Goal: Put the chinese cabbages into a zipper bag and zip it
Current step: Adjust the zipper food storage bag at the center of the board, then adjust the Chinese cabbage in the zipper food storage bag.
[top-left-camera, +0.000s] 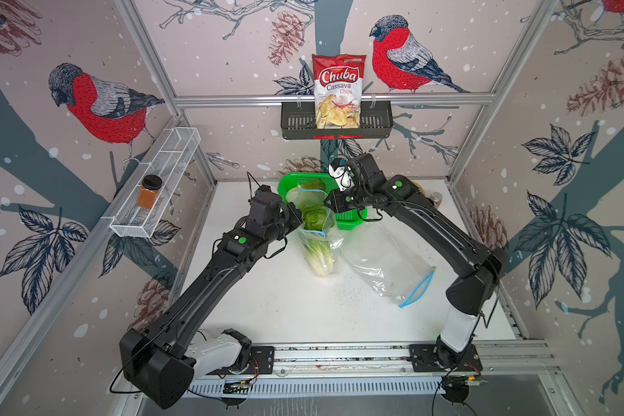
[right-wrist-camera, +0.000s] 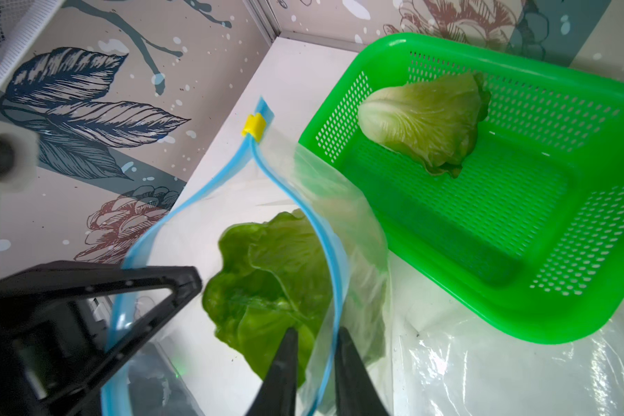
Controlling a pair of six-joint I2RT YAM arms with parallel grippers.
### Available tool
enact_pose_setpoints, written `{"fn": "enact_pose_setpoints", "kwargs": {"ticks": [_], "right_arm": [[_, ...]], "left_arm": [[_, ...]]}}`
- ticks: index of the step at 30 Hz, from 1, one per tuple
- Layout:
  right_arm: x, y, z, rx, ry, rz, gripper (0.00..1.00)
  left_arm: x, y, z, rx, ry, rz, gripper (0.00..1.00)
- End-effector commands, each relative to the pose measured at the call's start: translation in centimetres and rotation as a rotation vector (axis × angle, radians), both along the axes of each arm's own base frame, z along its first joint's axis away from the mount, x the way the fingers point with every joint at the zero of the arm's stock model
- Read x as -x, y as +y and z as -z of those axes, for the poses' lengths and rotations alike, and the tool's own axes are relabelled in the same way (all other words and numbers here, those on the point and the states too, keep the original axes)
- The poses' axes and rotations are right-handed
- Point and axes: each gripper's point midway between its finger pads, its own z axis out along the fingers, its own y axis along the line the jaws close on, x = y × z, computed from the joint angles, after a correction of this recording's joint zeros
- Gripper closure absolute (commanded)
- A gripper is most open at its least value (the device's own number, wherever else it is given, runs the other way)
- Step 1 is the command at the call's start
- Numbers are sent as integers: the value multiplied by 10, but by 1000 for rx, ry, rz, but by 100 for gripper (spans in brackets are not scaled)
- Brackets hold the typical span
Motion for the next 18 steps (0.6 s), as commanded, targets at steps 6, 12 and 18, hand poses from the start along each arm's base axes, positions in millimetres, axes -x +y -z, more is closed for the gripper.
{"fn": "enact_pose_setpoints", "kwargs": {"ticks": [6,12,18], "right_arm": [[11,26,-13,-18,-39,-38,72],[-14,41,7,35,-51,10,75],[-17,27,47,122,13,24,79]], "left_arm": [[-6,-5,-19,28,-59,4,100],[-7,-7,-21,33,-62,16,100],[-7,-5,-24,30,-73,8,100]]}}
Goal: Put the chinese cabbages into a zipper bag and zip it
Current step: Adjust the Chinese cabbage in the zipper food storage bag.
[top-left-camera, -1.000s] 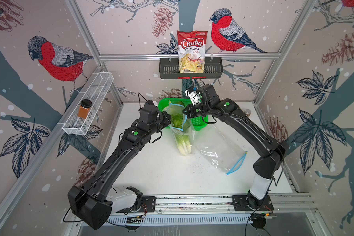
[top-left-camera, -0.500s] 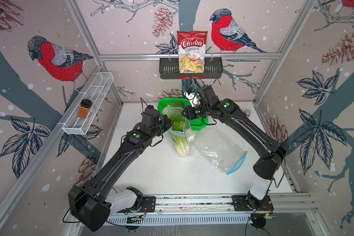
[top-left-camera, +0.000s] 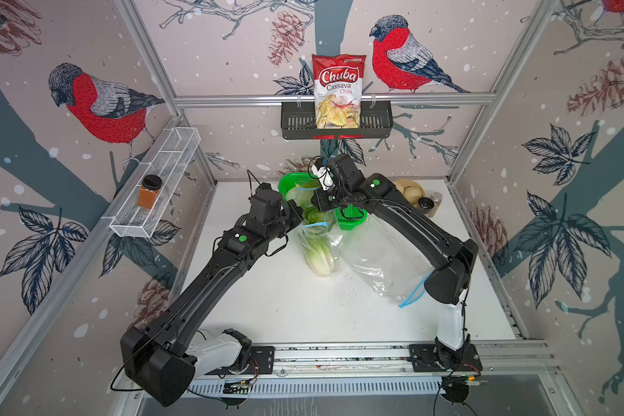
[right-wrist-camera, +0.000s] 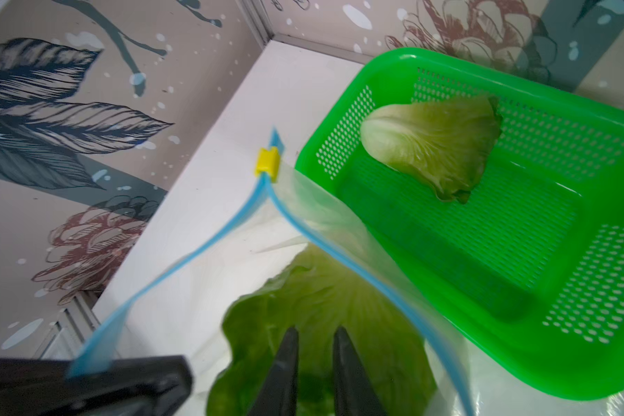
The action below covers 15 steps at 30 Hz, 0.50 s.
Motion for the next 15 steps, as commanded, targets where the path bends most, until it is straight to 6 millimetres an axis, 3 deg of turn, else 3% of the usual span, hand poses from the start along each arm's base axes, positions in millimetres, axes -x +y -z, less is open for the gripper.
{"fn": "enact_pose_setpoints", "kwargs": {"ticks": [1,3,5,8,11,13,15], "right_arm": [[9,-5,16,54,16,-14,79],[15,-3,16,68,8,-37,79],[20,2,4,39,-3,-56,79],[19,6,-38,-59,-63,-62,76],[13,-6,-78,-138,-120,-22,67],[7,-22,-85,-155,-113,14,62],[2,-37,-77,-139,-89,41,57]], "left_arm": [[-4,-4,-15,22,-60,12,100],[-5,-6,-16,23,-63,18,100],[-6,-6,-18,17,-69,23,100],[-6,-4,-18,3,-73,20,100],[-5,-4,-19,-3,-77,23,100],[-5,-5,-21,-4,-82,33,100],[-6,-6,-20,-7,-82,36,100]]}}
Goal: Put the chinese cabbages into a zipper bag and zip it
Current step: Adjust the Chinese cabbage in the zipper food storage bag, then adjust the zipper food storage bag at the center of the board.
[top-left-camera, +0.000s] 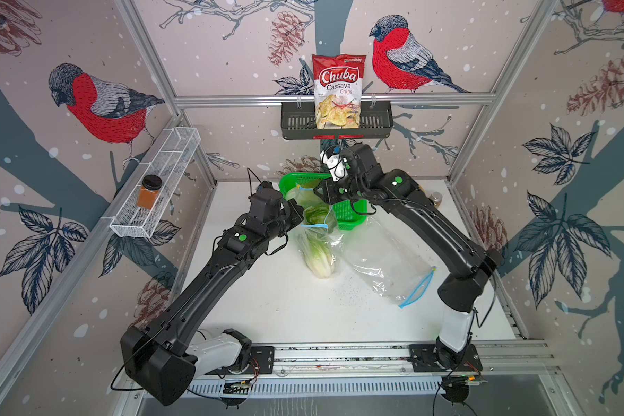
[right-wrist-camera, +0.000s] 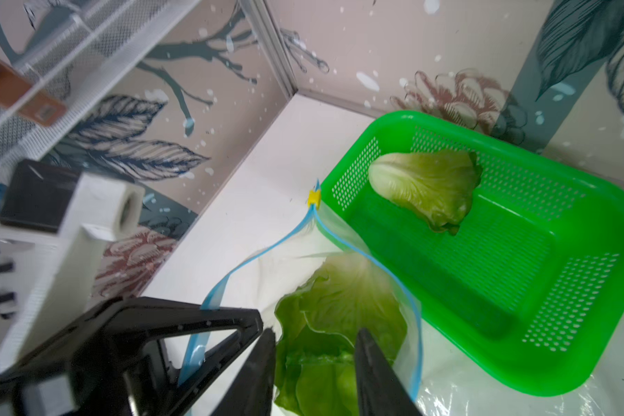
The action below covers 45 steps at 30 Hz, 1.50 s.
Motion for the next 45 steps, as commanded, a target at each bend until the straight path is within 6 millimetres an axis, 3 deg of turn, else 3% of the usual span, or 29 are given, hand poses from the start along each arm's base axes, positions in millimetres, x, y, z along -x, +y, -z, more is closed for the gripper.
{"fn": "enact_pose_setpoints", "kwargs": {"ticks": [1,9,12,17,21,28,33,37,41,43,45], "right_arm": [[-7,-17,15,15,51,30,53],[-8,-20,56,52,137,-6,51],[-9,-16,61,44,145,-17,57],[-4,-9,61,20,165,-49,78],[22,0,50,16,145,-126,88],[74,11,29,-88,113,-238,87],[96,17,39,-160,146,-295,80],[90,5,20,-192,79,-276,70],[64,-30,-3,-269,39,-176,62],[49,-48,-3,-287,36,-129,57],[33,-64,10,-251,35,-88,56]], "left_arm": [[-4,-5,-16,10,-64,24,100],[-6,-11,-17,7,-62,54,100],[-7,-12,-19,3,-66,61,100],[-6,-15,-22,-22,-72,94,100],[-5,-18,-27,-56,-81,130,100],[-5,-22,-35,-134,-109,226,100],[-6,-27,-27,-274,-135,374,100],[-8,-25,-16,-400,-119,443,100],[-5,-30,-22,-430,-163,509,100],[-6,-29,-25,-448,-180,519,100],[-7,-28,-25,-465,-185,522,100]]}}
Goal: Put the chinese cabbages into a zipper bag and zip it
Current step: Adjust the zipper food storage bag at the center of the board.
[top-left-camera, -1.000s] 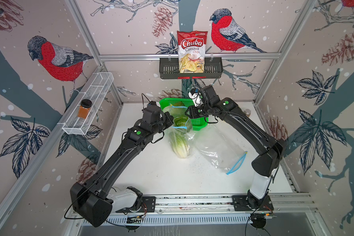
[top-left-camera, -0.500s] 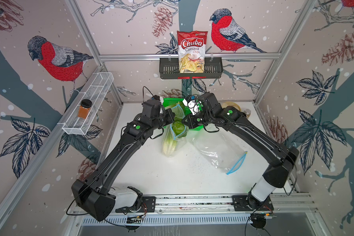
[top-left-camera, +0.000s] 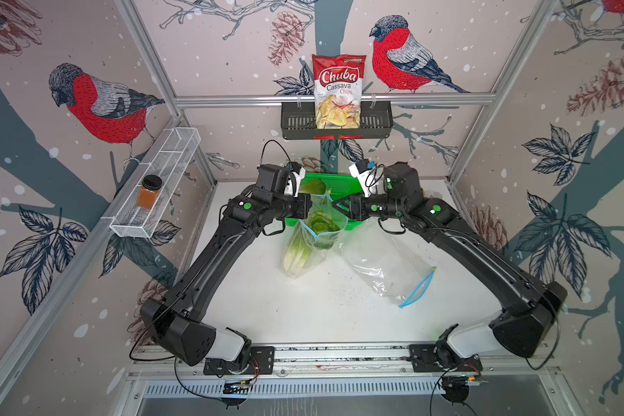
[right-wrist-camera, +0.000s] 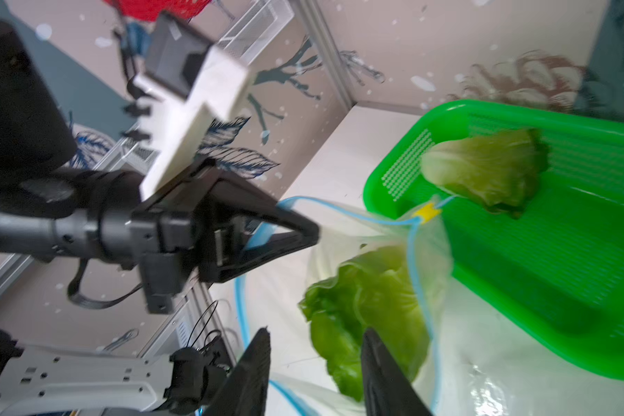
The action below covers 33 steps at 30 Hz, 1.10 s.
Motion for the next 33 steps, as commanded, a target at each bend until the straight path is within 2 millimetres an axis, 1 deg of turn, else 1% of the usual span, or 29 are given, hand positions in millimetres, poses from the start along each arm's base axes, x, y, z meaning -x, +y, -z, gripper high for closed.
{"fn": "enact_pose_setpoints", "kwargs": {"ticks": [1,2,4,7,10,12,14,16,17,19,21,23,25,27,28,30,31,33], "right_arm": [[-17,-13,9,5,-7,23,54],[-22,-18,19,13,7,19,54],[-25,-18,32,15,40,-14,53],[-19,-15,51,39,59,-43,53],[-5,-8,63,31,73,-103,56],[10,4,64,12,63,-171,57],[31,21,57,-7,38,-253,58],[44,30,51,-16,13,-292,58],[45,30,49,-22,6,-291,57],[44,23,39,-47,-11,-278,56],[40,10,24,-78,-42,-258,55],[35,-7,9,-106,-89,-234,48],[31,-21,3,-108,-123,-212,46],[22,-35,8,-98,-137,-175,45],[15,-42,14,-88,-140,-152,45],[7,-52,24,-66,-171,-122,43],[6,-53,28,-55,-194,-127,41],[9,-53,30,-42,-244,-155,40]], "left_arm": [[-1,-2,-6,-43,-55,65,100],[-1,-4,-5,-50,-56,81,100],[-5,-4,-4,-72,-58,89,100],[-10,-8,-5,-88,-76,116,100],[-14,-11,-8,-96,-109,138,100],[-14,-16,-9,-94,-129,181,100],[-12,-23,-9,-89,-154,236,100],[-6,-27,-12,-86,-182,295,100],[-5,-27,-14,-92,-202,304,100],[-3,-24,-18,-110,-246,319,100],[-2,-18,-24,-118,-293,314,100],[0,-11,-32,-120,-349,310,100],[3,-8,-39,-123,-399,315,100],[6,-6,-44,-120,-436,323,100],[7,-6,-49,-115,-455,324,100],[8,-7,-52,-109,-475,338,100],[7,-7,-52,-108,-480,343,100],[5,-6,-51,-112,-476,347,100]]}}
